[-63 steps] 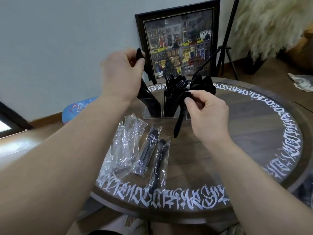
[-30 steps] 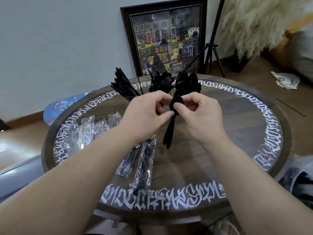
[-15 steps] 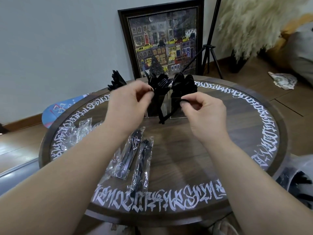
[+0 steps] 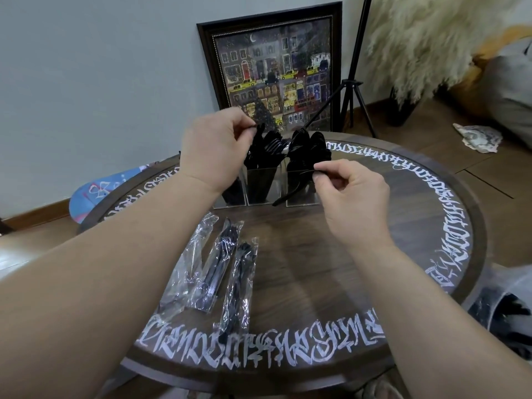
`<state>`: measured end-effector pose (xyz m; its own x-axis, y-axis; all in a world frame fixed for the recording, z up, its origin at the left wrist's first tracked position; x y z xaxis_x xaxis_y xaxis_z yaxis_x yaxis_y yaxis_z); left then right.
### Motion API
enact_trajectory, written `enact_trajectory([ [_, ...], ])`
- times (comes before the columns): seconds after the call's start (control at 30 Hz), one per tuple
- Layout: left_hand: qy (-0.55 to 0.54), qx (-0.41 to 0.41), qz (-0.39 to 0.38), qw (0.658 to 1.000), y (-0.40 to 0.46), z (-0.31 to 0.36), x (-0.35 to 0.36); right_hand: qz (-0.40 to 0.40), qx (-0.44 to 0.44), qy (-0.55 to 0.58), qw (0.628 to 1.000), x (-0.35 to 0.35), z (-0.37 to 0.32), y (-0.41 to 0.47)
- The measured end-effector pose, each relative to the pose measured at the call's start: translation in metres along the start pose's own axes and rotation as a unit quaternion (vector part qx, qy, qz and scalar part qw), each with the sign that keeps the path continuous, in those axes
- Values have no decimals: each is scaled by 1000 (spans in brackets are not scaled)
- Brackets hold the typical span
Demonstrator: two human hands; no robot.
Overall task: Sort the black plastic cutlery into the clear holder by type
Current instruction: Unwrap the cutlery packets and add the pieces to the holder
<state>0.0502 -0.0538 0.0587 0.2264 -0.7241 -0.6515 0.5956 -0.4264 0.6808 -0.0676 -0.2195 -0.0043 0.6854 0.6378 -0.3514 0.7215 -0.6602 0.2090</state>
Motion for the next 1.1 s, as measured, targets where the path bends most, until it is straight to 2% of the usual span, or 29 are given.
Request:
enact_trajectory([
  [0.23, 169, 67, -75, 981, -15, -15, 30, 12, -6, 6, 1000, -5, 6, 5],
  [0.37, 241, 54, -144, 958, -29, -24, 46, 27, -15, 28, 999, -10, 8, 6],
  [0.43, 232, 71, -126, 962, -38, -18, 47, 38, -33, 25, 998, -13, 7, 6],
  [0.5, 181, 128, -100, 970, -47, -6, 52, 62, -50, 33, 996, -19, 6, 8],
  [0.6, 140, 191, -116, 965, -62, 6, 71, 94, -74, 57, 991, -26, 4, 8],
  [0.8, 166, 153, -183, 957, -69, 1, 99, 168, -126, 36, 977, -50, -8, 14],
  [1.1, 143, 128, -203, 960, -65, -4, 104, 164, -149, -21, 975, -45, -17, 32],
])
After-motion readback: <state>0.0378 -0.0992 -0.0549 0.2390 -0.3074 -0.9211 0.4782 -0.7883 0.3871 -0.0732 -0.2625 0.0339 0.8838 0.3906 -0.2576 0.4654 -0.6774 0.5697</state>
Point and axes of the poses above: each hand's wrist, its own y-axis towards the middle knuckle, its own x-axis out of the palm, z = x × y, the point moved 8 cm from there along y, towards the middle knuckle, and after that the axes turned 12 degrees about x, right-handed, at the moved point
